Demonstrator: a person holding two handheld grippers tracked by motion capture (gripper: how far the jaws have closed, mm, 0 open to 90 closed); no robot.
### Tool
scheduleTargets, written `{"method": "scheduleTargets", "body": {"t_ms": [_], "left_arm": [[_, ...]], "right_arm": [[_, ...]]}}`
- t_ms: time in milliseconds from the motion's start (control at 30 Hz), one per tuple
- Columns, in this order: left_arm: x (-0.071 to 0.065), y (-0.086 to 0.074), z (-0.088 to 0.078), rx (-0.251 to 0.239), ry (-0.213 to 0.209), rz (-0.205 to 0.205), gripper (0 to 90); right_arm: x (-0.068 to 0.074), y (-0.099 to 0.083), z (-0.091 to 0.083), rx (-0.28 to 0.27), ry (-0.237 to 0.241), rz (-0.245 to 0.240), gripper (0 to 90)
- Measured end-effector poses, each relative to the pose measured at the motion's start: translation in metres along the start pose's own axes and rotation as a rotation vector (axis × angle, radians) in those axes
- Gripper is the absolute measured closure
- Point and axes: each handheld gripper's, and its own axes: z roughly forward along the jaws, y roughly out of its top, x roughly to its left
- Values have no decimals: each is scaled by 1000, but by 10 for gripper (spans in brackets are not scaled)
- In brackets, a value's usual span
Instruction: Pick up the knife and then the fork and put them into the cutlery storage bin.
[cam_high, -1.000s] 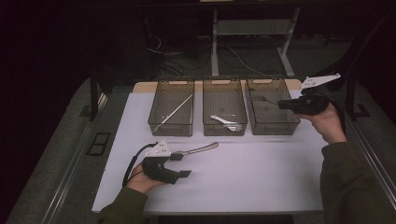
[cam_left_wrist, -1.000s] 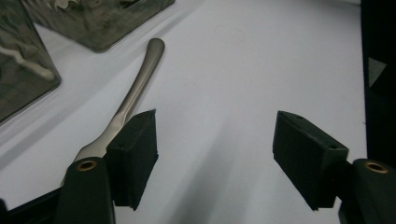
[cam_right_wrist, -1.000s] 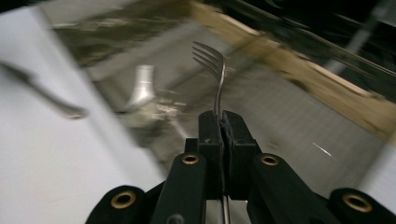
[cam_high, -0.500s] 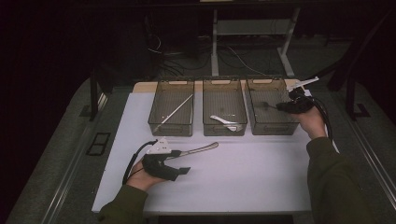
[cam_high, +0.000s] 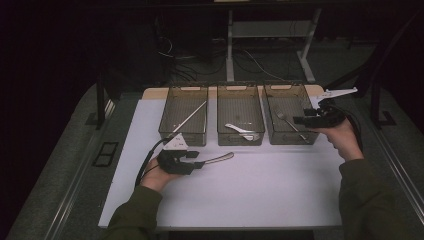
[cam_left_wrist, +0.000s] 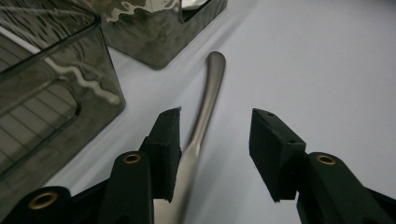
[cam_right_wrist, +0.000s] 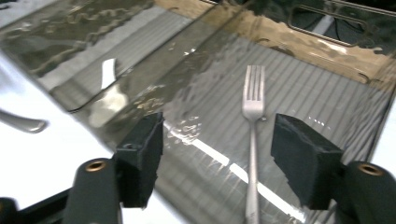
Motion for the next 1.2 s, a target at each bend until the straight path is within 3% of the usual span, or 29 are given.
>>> {"method": "scheduleTargets", "body": {"t_ms": [233, 567, 700, 967, 1067, 1200], "left_arm": [[10, 3, 17, 37, -31, 13, 597], [18, 2, 39, 107, -72, 28, 690], [20, 1, 41, 120, -97, 16, 742], [20, 2, 41, 132, -103, 29, 794], [17, 2, 41, 138, -97, 49, 795], [13, 2, 39, 152, -122, 76, 795]], "right_arm": [[33, -15, -13, -26, 86, -51, 273], [74, -41, -18, -12, 203, -113, 271], [84, -49, -18, 0, 217, -134, 271], [97, -59, -16, 23, 249, -164, 271], [99, -60, -13, 32, 258, -175, 271], [102, -59, -10, 36, 273, -182, 271]]}}
